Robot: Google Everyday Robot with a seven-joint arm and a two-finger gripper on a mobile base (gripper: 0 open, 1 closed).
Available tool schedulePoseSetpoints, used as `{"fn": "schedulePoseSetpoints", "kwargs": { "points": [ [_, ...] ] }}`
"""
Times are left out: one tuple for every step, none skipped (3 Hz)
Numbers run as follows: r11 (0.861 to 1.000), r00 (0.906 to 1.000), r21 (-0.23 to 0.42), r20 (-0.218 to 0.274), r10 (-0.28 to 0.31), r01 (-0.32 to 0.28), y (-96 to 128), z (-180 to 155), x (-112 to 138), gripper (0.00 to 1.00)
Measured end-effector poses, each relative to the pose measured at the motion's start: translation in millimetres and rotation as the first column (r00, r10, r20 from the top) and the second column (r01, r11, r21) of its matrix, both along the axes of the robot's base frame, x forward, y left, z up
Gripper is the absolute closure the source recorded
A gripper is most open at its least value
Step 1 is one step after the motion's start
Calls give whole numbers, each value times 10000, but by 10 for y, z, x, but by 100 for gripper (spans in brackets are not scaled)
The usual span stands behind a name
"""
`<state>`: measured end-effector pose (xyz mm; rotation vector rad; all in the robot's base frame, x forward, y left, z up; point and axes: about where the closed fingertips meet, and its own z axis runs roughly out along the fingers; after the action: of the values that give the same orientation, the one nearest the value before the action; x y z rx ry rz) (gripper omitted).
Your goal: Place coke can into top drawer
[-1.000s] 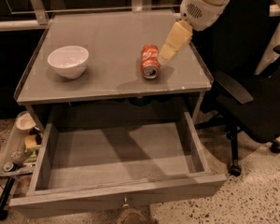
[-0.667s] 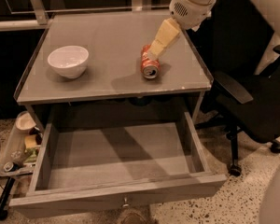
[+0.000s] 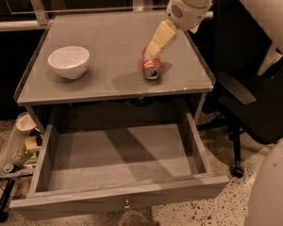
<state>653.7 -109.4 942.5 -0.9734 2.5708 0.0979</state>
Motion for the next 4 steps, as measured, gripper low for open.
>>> {"fn": "schedulePoseSetpoints", "kwargs": {
  "points": [
    [9998, 10000, -184, -12, -25, 25, 36, -75, 66, 0],
    [9990, 9998, -423, -121, -125, 120, 61, -186, 167, 0],
    [9974, 9991, -664, -281, -308, 289, 77, -299, 302, 0],
    [9956, 9968, -806, -595, -529, 480, 112, -442, 448, 0]
  ]
}}
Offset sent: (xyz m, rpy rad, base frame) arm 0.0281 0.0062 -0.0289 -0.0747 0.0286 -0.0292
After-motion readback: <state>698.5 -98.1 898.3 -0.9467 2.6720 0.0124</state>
